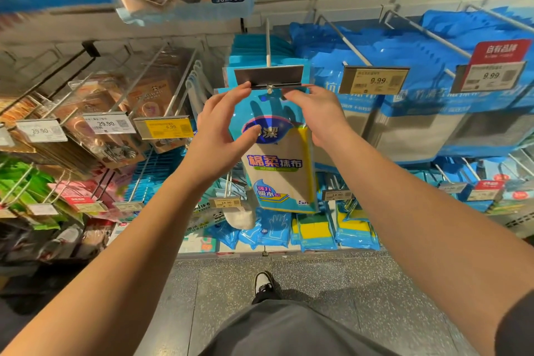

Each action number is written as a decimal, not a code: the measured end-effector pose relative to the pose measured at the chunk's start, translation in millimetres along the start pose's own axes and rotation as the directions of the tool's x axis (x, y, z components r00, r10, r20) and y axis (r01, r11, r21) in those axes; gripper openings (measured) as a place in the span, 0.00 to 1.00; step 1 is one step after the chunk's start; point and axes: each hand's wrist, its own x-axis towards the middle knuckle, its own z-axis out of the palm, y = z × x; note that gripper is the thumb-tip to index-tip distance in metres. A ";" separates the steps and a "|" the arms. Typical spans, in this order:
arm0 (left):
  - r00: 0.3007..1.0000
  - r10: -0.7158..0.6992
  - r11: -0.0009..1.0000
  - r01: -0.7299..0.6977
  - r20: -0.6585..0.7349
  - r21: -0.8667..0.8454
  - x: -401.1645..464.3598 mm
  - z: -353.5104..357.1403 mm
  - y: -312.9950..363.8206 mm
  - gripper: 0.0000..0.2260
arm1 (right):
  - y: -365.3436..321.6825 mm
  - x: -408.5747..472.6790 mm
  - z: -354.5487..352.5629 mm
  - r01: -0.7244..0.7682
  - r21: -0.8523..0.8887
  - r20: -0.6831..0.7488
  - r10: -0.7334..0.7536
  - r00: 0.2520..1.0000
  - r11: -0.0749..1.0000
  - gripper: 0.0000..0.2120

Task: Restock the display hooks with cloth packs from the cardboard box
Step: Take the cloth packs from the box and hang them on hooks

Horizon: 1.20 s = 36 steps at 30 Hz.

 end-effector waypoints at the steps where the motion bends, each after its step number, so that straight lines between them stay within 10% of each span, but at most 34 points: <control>1: 1.000 -0.003 1.000 0.003 0.000 0.002 0.2 0.1 0.3 0.27 | -1.8 1.4 0.9 -0.007 0.003 -0.013 0.007 1.000 1.000 0.06; 28: 0.999 0.024 0.977 -0.034 0.046 0.211 -25.6 31.8 -30.3 0.23 | 30.1 29.8 -6.9 0.098 -0.076 -0.116 -0.107 0.987 0.992 0.06; 32: 0.961 -0.269 0.951 0.253 0.071 0.180 -37.1 64.8 -67.8 0.23 | 72.7 -4.3 -25.3 -0.027 -0.173 -0.243 -0.016 0.970 0.985 0.23; 36: 0.744 -0.665 0.747 0.661 0.067 0.067 -17.7 82.3 -83.3 0.29 | 125.4 -20.0 -31.9 -0.255 -0.416 -0.155 0.209 0.966 0.873 0.31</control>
